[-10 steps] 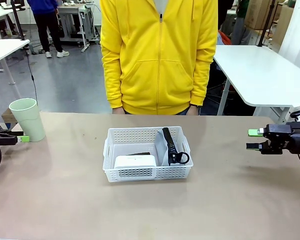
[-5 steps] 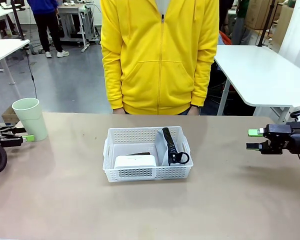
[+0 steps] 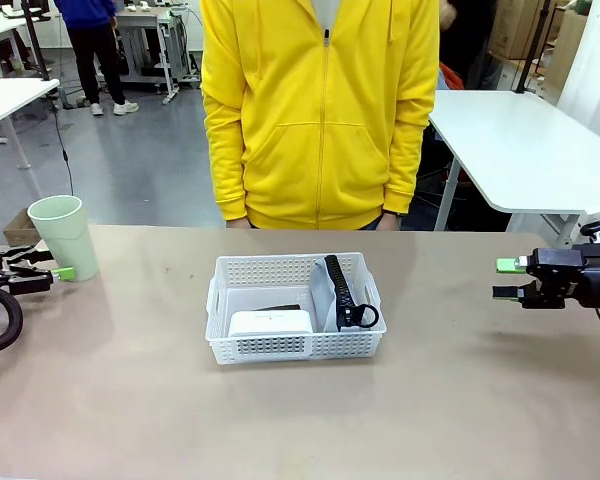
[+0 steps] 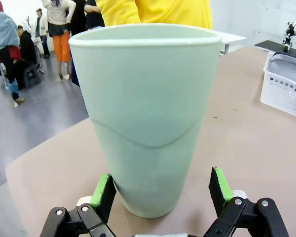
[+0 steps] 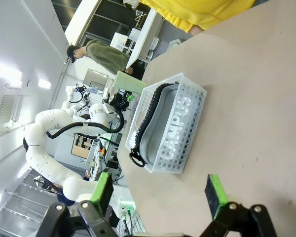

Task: Efficiently arrange items inside the basket to fit them all.
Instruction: Pick up the Reusable plastic cup and place it inside the Organizing basket.

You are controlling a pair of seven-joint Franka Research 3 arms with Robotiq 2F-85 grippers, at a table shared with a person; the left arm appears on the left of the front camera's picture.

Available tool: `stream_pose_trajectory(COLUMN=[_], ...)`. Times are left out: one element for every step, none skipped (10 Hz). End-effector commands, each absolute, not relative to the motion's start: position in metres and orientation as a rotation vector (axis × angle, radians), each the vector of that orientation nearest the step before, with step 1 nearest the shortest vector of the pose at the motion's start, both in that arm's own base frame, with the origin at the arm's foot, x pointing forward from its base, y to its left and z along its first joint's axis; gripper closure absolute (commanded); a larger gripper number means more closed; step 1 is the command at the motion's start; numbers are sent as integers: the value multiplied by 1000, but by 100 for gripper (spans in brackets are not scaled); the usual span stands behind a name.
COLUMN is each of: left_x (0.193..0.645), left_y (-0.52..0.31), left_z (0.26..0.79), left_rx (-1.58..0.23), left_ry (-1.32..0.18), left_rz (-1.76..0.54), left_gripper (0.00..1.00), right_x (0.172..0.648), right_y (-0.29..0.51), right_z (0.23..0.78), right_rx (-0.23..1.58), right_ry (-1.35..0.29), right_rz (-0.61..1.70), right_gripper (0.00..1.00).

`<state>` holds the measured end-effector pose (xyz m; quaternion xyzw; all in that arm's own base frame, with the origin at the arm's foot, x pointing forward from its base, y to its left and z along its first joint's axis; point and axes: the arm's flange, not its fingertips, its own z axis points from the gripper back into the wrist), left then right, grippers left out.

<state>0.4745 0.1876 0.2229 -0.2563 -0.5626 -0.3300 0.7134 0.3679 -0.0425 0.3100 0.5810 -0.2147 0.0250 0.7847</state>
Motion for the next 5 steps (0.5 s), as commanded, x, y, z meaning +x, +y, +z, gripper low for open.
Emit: stream_pose_trajectory(left_x=[475,478,481,484,488], left_y=[177,172,168,165,163], left_z=[217,218,221,224,226], left_rx=[-562,-580,-593,-602,-620], left_ry=[-1298,-1290,-1292,-1301,-1296], left_rz=[-738,-740,-742,-733,-734], left_gripper=[0,0,0,0,0], right_x=[366,366,366,366,366], right_y=[-44,-44,-44,-44,-44], right_z=[313,313,313,313,313], right_rx=[1253,1253,1253,1253,1253], right_ry=[-457,-457,-457,-457,-457], right_rz=[63,63,63,63,63], right_gripper=[0,0,0,0,0])
